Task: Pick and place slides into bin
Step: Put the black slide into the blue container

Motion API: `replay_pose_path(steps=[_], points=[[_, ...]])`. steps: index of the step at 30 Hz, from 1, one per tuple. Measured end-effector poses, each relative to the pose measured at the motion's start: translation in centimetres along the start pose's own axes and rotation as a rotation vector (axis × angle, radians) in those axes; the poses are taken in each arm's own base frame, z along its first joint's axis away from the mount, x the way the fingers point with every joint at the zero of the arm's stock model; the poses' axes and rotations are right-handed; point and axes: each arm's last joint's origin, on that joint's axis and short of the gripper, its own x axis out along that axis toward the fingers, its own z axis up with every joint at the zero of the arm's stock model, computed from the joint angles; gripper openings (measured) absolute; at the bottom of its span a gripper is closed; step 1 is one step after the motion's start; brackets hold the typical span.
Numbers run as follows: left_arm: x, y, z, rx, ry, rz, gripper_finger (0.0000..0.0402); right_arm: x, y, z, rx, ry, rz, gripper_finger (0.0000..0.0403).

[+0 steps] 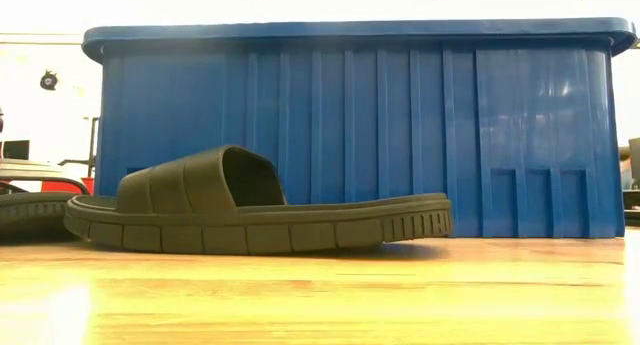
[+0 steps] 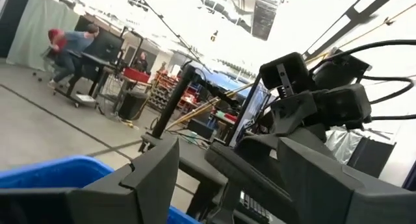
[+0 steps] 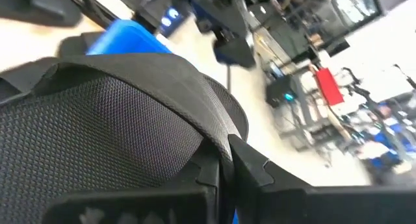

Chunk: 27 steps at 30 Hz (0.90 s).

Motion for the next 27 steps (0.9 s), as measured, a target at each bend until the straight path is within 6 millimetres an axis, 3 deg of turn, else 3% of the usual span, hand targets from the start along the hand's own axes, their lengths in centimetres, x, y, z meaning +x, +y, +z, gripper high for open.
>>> replay_pose_path(steps=[11,17,27], points=[[-0.7,-0.5,1.7,-0.017,-0.060,-0.022,0.0244,-1.2,-1.0,-1.0,0.104,0.122,-0.192,0.0009],[-1.3,-0.7,2.8,-0.023,-0.094,-0.019,0.0244,-1.8,-1.6,-1.6,0.255,0.148,-0.287,0.0009],[-3.0,-1.1,5.2,0.199,-0.160,-0.009,0.0244,0.3,-3.1,-3.4,0.440,0.252,-0.385,0.0009]])
